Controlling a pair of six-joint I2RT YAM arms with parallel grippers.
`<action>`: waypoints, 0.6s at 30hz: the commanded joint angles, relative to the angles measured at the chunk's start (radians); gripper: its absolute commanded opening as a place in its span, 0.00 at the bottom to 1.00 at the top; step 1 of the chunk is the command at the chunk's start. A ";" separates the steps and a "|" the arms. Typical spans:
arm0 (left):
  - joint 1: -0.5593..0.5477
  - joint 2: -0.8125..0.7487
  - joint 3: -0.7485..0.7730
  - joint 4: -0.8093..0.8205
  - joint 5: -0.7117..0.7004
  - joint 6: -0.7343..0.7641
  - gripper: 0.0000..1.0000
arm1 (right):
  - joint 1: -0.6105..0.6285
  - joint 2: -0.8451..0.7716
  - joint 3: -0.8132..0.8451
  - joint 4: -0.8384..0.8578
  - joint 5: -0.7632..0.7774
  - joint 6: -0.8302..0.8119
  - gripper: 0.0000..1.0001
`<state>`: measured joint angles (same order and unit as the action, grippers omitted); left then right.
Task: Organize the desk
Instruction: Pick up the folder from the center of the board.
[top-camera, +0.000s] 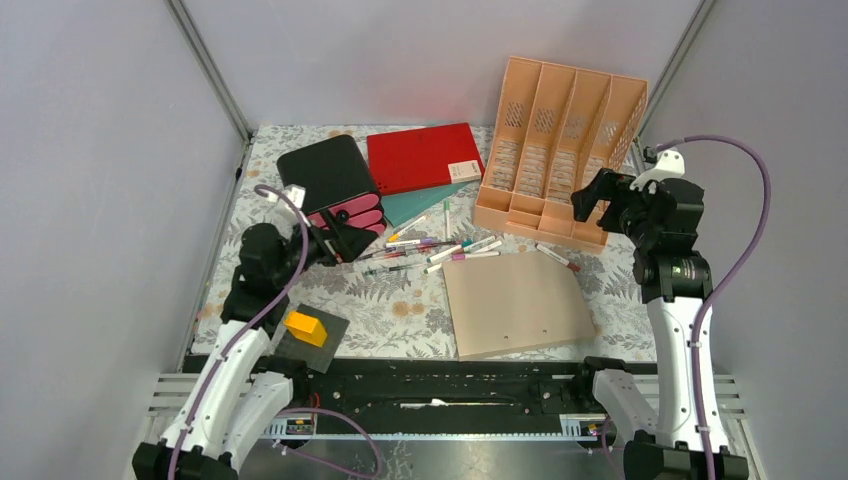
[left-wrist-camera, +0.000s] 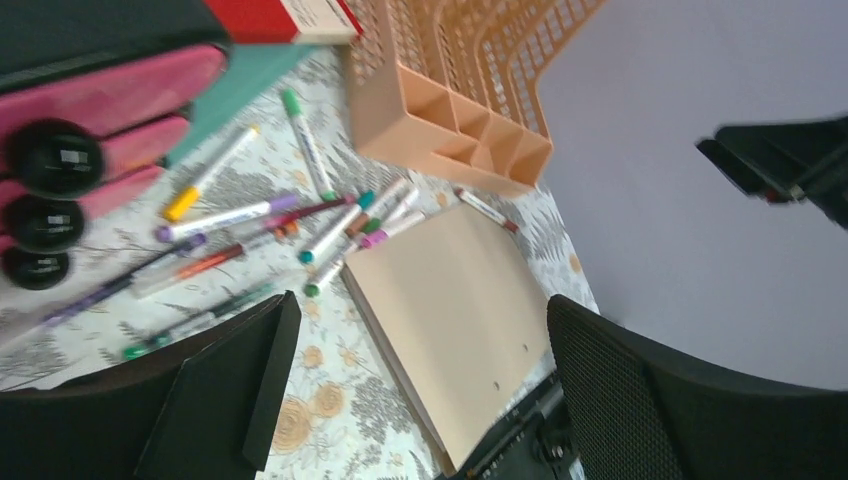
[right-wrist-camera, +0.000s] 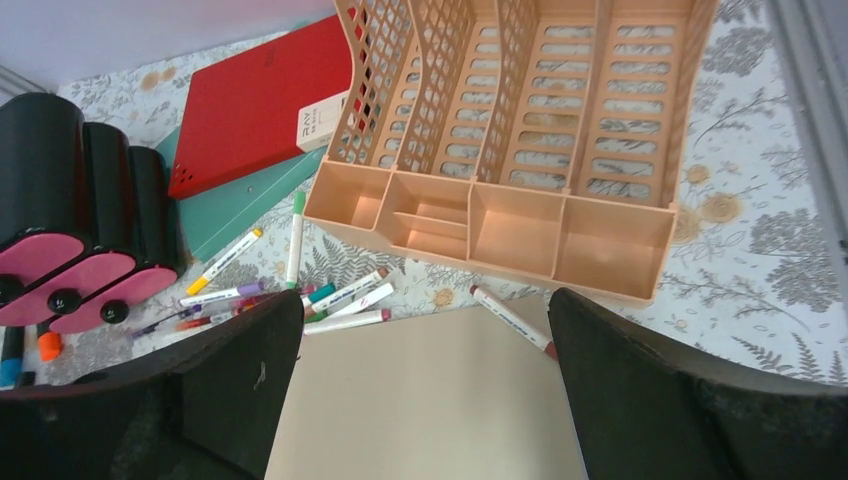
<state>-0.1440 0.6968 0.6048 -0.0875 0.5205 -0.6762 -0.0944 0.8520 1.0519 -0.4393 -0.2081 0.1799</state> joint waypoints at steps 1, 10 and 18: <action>-0.110 0.040 -0.005 0.134 0.055 -0.027 0.99 | -0.002 0.041 0.037 0.037 -0.071 0.042 1.00; -0.482 0.157 -0.048 0.262 -0.123 0.034 0.99 | -0.002 0.084 -0.049 0.106 -0.421 -0.160 1.00; -0.535 0.254 -0.088 0.356 -0.209 0.061 0.99 | 0.000 0.138 -0.130 -0.005 -0.852 -0.491 1.00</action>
<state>-0.6769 0.9237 0.5182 0.1535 0.3820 -0.6445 -0.0944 0.9573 0.9249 -0.3820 -0.8089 -0.0959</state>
